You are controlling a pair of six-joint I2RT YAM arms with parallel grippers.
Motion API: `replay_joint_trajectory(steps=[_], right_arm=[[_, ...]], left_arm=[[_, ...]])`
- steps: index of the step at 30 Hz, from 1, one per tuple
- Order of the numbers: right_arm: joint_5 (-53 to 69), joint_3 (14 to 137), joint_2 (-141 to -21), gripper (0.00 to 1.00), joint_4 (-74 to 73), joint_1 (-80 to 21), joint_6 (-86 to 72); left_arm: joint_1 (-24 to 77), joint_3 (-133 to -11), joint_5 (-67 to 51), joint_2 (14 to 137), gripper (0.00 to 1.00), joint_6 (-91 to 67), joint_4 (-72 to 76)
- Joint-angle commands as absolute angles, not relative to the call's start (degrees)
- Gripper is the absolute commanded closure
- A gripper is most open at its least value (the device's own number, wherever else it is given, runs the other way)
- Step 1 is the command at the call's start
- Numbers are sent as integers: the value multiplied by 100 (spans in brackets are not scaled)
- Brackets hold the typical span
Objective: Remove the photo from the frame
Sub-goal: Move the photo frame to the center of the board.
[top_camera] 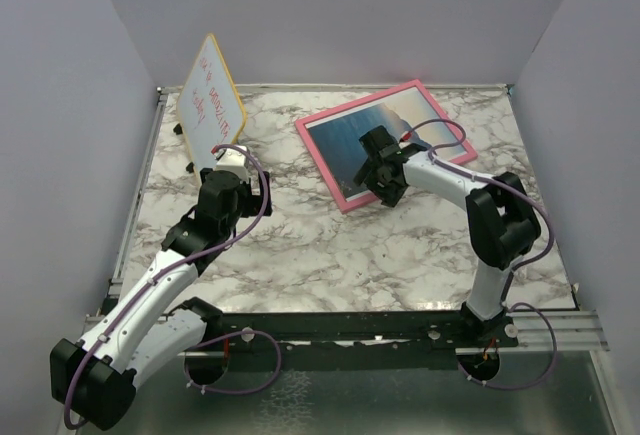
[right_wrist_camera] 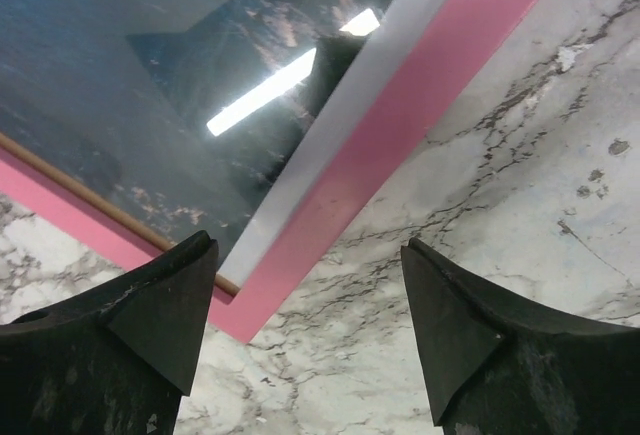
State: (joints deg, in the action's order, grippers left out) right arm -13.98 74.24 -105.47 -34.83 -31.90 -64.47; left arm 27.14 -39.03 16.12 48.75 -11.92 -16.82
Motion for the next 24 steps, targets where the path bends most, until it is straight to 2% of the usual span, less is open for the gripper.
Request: replay_joint_trajectory(steps=[1,6,10,18,20,22,23,24], right_arm=[[-1741,7545,-10748,23,-3836,-3242,-6755],[-1668,7601,-10872,30,-3814,-3240,-6625],[-1542,7278,-10787,45,-3352,-3263,-6532],[-1585,7470,-11042,47,-3505,-3271,-6411],[-1590,7505,-11051,50,-3544,-3278,-6382],[-1591,7458,-11025,59,-3474,-3295,-6295],[-1586,7412,-11014,67,-3433,-3309,-6239],[-1589,7383,-11017,68,-3438,-3311,-6218]], left_arm=[[2724,-3866,1699,4761,1,-1161,-1670],[2725,-3863,1707,4731,1,-1167,-1665],[2725,-3872,1734,4764,1,-1157,-1671],[2722,-3868,1828,4717,1,-1156,-1699],[2725,-3867,1828,4725,1,-1152,-1697],[2725,-3874,1822,4739,1,-1167,-1697],[2722,-3868,1815,4748,1,-1168,-1701],[2724,-3874,1811,4761,1,-1168,-1701]])
